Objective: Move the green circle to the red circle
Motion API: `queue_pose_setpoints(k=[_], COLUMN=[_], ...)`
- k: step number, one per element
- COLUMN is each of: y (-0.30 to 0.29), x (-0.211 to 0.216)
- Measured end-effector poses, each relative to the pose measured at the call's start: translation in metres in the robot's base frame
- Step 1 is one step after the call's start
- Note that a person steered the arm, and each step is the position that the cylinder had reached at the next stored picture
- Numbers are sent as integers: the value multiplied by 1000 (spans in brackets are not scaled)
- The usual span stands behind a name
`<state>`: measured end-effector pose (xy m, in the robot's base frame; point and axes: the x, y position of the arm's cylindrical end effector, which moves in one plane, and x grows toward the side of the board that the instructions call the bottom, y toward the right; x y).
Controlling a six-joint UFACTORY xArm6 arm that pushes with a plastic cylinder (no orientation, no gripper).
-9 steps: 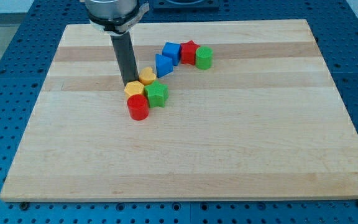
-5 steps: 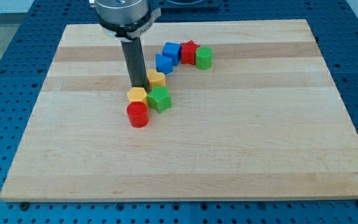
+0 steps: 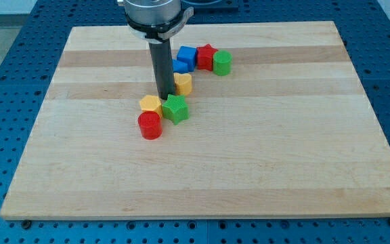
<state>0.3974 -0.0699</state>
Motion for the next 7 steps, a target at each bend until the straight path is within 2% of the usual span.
queue_pose_setpoints(k=[5, 7], y=[-5, -18], x=[-7, -23])
